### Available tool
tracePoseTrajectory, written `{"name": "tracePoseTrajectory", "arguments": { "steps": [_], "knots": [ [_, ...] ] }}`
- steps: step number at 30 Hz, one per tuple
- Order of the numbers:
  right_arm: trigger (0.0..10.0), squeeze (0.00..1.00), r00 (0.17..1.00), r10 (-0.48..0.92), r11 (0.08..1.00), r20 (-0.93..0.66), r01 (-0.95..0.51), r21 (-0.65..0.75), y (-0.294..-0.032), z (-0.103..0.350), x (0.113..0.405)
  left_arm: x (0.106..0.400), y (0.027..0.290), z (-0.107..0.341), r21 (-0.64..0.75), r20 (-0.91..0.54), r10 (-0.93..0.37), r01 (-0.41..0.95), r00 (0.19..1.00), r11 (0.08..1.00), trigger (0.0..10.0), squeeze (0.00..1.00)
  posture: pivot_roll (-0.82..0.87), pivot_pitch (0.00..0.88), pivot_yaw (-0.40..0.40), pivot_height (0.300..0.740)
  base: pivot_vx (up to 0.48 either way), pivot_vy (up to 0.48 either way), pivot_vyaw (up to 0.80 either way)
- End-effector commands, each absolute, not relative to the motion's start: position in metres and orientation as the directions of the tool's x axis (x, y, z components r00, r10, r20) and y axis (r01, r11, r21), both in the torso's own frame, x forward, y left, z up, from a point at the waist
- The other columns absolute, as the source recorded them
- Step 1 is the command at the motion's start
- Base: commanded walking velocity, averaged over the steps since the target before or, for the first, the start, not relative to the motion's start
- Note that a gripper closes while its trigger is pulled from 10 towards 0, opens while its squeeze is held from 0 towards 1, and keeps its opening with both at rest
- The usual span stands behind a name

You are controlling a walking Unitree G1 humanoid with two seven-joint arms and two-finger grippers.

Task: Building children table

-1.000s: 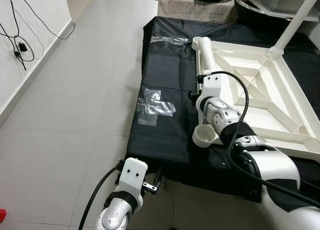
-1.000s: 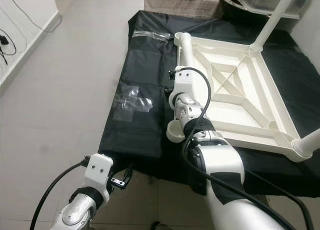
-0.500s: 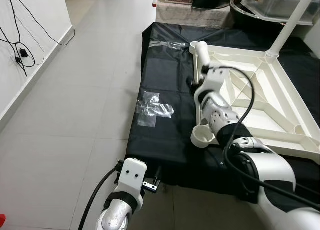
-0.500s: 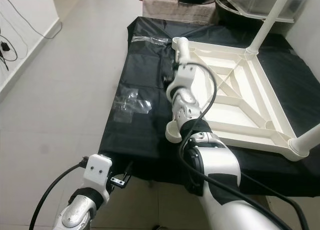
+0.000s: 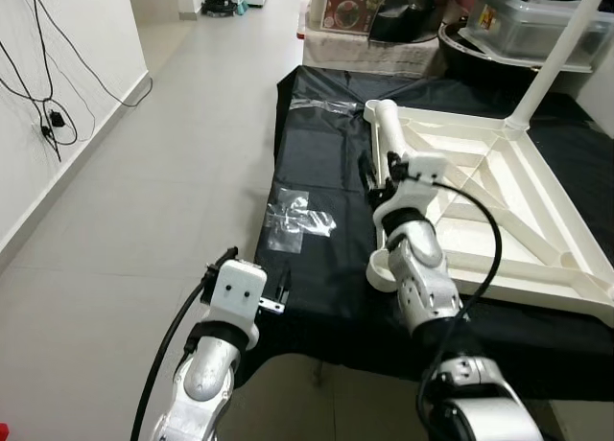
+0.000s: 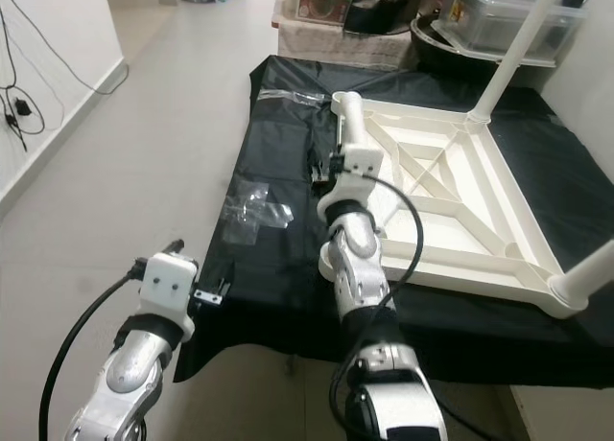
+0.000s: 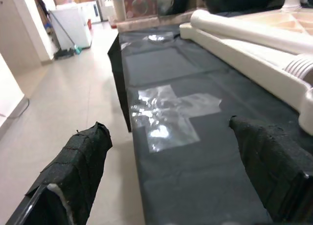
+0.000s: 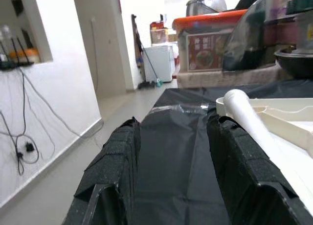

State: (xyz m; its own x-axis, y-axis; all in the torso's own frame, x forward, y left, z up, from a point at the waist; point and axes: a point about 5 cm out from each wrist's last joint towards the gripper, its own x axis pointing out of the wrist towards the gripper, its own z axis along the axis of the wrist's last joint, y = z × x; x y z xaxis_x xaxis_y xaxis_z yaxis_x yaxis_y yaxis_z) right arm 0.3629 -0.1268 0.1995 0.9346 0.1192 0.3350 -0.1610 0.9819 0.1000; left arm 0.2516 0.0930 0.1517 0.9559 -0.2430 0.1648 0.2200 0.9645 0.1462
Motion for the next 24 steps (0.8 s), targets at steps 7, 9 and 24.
{"name": "tracePoseTrajectory", "arguments": {
  "steps": [7, 9, 24],
  "knots": [
    [10.0, 0.0, 0.949, 0.127, 0.984, 0.288, -0.157, 0.084, -0.124, 0.18, 0.344, 0.256, 0.093, 0.148, 0.125, 0.159, -0.233, 0.215, 0.959, 0.969, 10.0, 0.0, 0.06, 0.067, -0.057, 0.74, 0.19, 0.0, 0.0],
    [10.0, 0.0, 0.95, 0.126, 0.984, 0.286, -0.156, 0.083, -0.124, 0.18, 0.343, 0.258, 0.093, 0.148, 0.098, 0.155, -0.225, 0.212, 0.962, 0.972, 10.0, 0.0, 0.06, 0.067, -0.057, 0.74, 0.277, 0.0, 0.0],
    [10.0, 0.0, 0.952, 0.111, 0.989, 0.286, -0.135, 0.066, -0.126, 0.19, 0.341, 0.259, 0.095, 0.147, 0.12, 0.169, -0.226, 0.208, 0.959, 0.971, 10.0, 0.0, 0.07, 0.071, -0.056, 0.74, 0.23, 0.0, 0.0]
  ]
}}
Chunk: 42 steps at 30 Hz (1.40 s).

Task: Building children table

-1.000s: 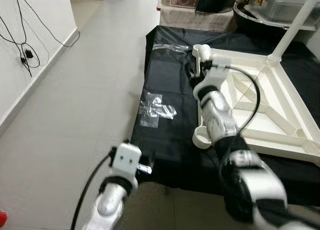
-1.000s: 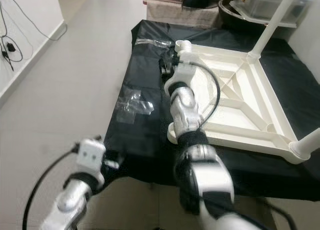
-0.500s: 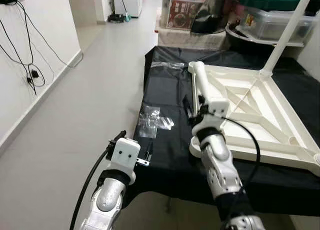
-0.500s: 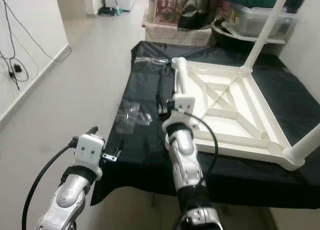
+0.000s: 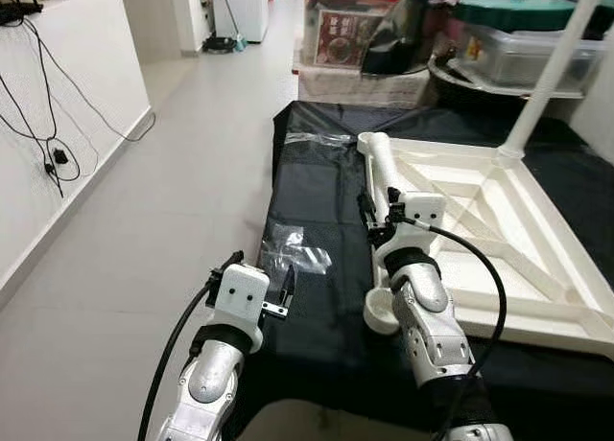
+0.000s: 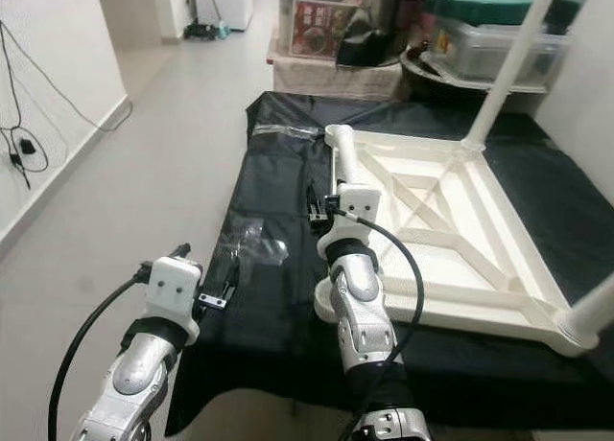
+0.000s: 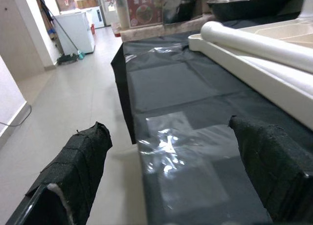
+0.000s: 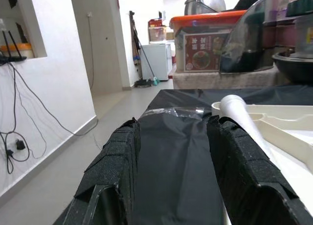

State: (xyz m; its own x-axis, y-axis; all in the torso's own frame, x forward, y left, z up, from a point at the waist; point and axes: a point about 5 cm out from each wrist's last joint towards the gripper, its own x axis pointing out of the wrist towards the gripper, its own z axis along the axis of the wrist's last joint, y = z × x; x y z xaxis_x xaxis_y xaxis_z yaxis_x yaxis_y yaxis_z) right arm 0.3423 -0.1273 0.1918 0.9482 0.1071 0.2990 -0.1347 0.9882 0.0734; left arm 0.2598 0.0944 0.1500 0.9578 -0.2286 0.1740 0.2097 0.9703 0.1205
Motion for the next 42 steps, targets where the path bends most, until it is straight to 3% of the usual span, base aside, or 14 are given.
{"name": "tracePoseTrajectory", "arguments": {
  "steps": [1, 20, 42],
  "knots": [
    [10.0, 0.0, 0.953, 0.113, 0.988, 0.283, -0.136, 0.066, -0.126, 0.19, 0.341, 0.26, 0.095, 0.147, 0.114, 0.168, -0.222, 0.205, 0.96, 0.972, 10.0, 0.0, 0.07, 0.071, -0.057, 0.74, 0.0, 0.0, 0.0],
    [10.0, 0.0, 0.959, 0.122, 0.987, 0.256, -0.144, 0.068, -0.121, 0.188, 0.339, 0.264, 0.103, 0.156, 0.138, 0.21, -0.184, 0.157, 0.96, 0.978, 10.0, 0.0, 0.07, 0.08, -0.058, 0.74, 0.0, 0.0, 0.0],
    [10.0, 0.0, 0.966, 0.118, 0.988, 0.229, -0.136, 0.067, -0.121, 0.181, 0.336, 0.261, 0.101, 0.151, 0.205, 0.208, -0.229, 0.186, 0.951, 0.961, 10.0, 0.0, 0.07, 0.084, -0.055, 0.74, 0.0, 0.0, 0.0]
  ]
}}
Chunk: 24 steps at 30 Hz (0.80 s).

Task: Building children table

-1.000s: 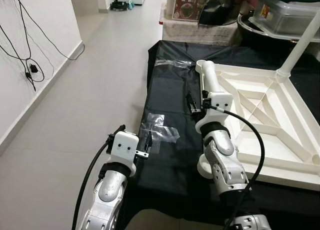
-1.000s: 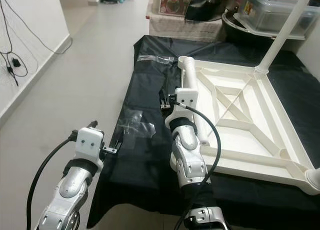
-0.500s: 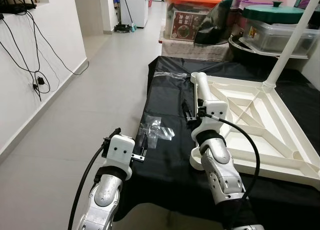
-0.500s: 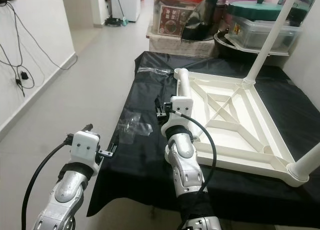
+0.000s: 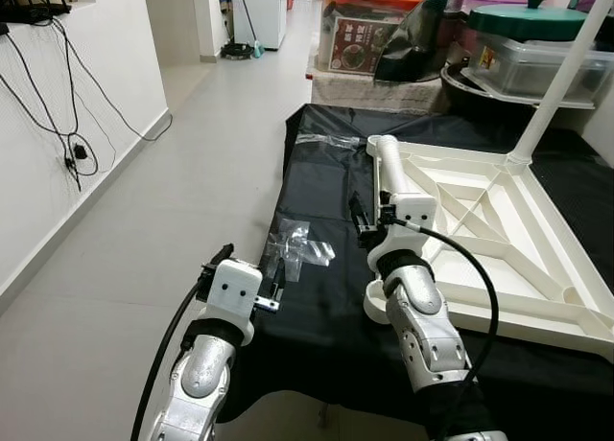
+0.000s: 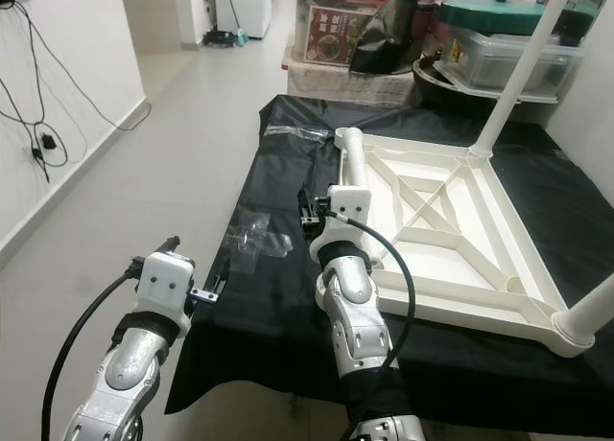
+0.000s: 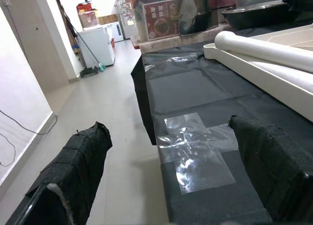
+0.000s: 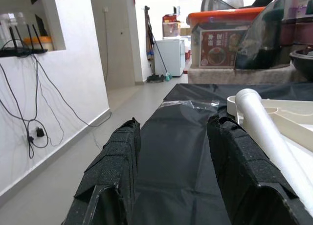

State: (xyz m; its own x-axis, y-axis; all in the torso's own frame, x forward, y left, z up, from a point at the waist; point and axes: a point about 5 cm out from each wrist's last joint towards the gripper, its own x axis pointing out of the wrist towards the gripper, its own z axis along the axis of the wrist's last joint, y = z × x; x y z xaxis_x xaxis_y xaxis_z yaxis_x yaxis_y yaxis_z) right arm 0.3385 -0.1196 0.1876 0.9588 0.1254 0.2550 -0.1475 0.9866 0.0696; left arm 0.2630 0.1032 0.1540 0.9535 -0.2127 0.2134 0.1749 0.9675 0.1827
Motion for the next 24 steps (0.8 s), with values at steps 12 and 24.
{"name": "tracePoseTrajectory", "arguments": {
  "steps": [12, 24],
  "knots": [
    [10.0, 0.0, 0.969, 0.115, 0.989, 0.22, -0.132, 0.066, -0.122, 0.1784, 0.3363, 0.2597, 0.1021, 0.1471, 0.225, 0.201, -0.234, 0.188, 0.951, 0.956, 10.0, 0.0, 0.07, 0.081, -0.054, 0.74, 0.184, 0.0, 0.0],
    [10.0, 0.0, 0.969, 0.115, 0.989, 0.22, -0.133, 0.065, -0.122, 0.1782, 0.3353, 0.2577, 0.1, 0.1452, 0.221, 0.196, -0.243, 0.198, 0.95, 0.955, 10.0, 0.0, 0.07, 0.074, -0.054, 0.74, 0.266, 0.0, 0.0]
  ]
}}
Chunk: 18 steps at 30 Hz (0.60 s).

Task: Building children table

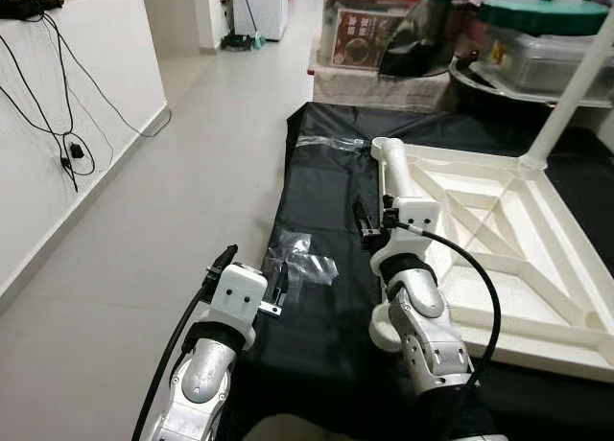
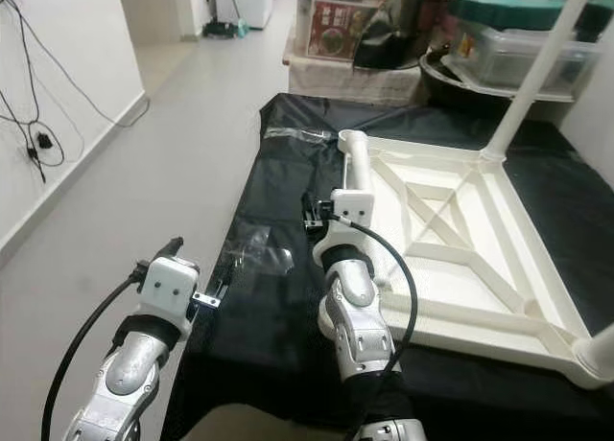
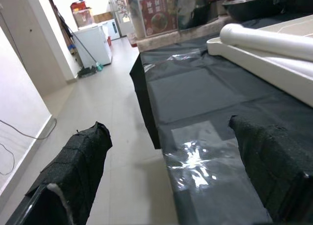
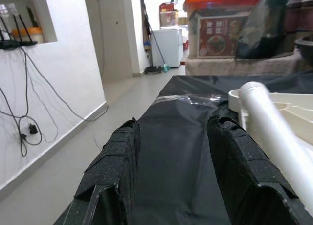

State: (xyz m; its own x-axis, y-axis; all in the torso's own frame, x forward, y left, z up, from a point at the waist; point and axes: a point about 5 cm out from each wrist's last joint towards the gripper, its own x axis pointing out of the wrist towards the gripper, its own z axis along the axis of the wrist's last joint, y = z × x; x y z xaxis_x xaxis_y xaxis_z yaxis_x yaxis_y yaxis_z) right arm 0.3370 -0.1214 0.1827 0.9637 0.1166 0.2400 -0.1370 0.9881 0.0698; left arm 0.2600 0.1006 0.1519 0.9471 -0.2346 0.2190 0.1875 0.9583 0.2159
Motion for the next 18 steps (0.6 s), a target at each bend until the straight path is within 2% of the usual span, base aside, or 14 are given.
{"name": "tracePoseTrajectory", "arguments": {
  "steps": [1, 16, 18],
  "knots": [
    [10.0, 0.0, 0.968, 0.117, 0.989, 0.221, -0.134, 0.065, -0.1218, 0.1783, 0.3353, 0.2575, 0.0998, 0.145, 0.221, 0.196, -0.243, 0.199, 0.95, 0.955, 10.0, 0.0, 0.07, 0.073, -0.054, 0.74, 0.266, 0.0, 0.0],
    [10.0, 0.0, 0.967, 0.12, 0.989, 0.224, -0.137, 0.063, -0.1209, 0.1797, 0.3365, 0.2565, 0.0994, 0.1445, 0.238, 0.199, -0.234, 0.185, 0.952, 0.953, 10.0, 0.0, 0.07, 0.068, -0.053, 0.74, 0.265, 0.0, 0.0],
    [10.0, 0.0, 0.967, 0.119, 0.989, 0.225, -0.136, 0.063, -0.1206, 0.1802, 0.3364, 0.2567, 0.0992, 0.1434, 0.211, 0.184, -0.23, 0.19, 0.956, 0.959, 10.0, 0.0, 0.07, 0.078, -0.052, 0.74, 0.0, 0.0, 0.0]
  ]
}}
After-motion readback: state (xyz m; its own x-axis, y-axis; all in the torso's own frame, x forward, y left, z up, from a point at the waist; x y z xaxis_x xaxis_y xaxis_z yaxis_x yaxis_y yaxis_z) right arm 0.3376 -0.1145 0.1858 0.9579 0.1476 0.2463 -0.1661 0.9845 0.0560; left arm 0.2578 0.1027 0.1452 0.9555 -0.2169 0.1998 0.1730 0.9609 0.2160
